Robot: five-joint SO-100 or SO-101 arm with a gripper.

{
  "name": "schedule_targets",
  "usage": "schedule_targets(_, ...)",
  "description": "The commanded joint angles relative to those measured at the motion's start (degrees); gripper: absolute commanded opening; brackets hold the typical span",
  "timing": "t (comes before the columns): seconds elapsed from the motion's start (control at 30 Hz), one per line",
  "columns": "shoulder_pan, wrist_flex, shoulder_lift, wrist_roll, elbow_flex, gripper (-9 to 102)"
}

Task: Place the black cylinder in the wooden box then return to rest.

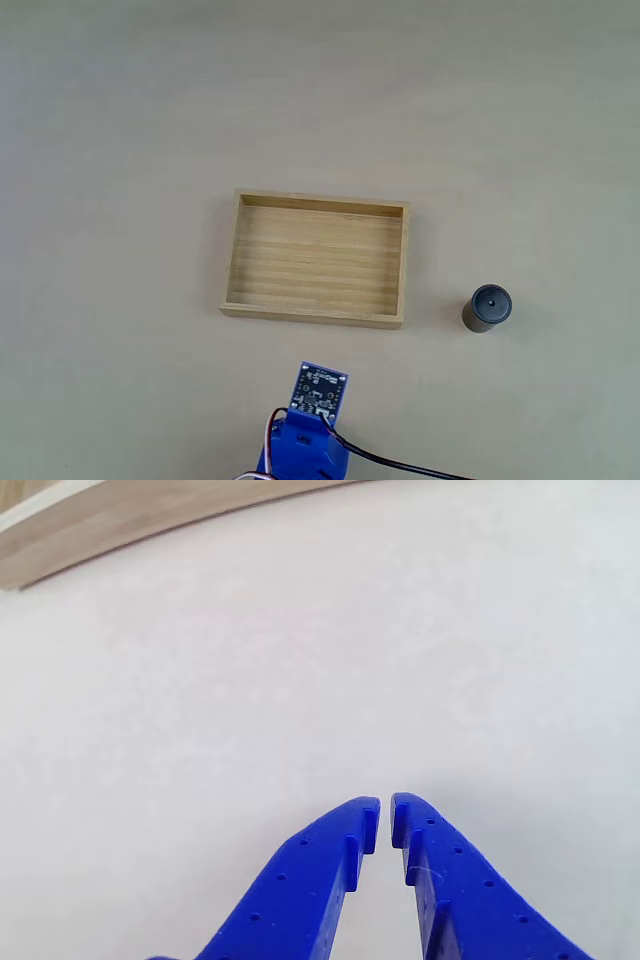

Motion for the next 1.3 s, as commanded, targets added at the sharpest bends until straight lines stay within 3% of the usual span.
schedule_targets(0.0, 5.01, -6.06, 6.24, 4.13, -6.33, 0)
schedule_targets(0.33, 22.5, -21.71, 26.46, 18.11, -16.88, 5)
schedule_targets(0.5, 28.04, -29.0, 35.68, 22.24, -19.78, 24)
schedule_targets(0.93, 29.44, -40.87, 55.99, 16.52, -32.78, 28)
schedule_targets(1.27, 28.21, -45.18, 68.29, 14.59, -42.1, 28)
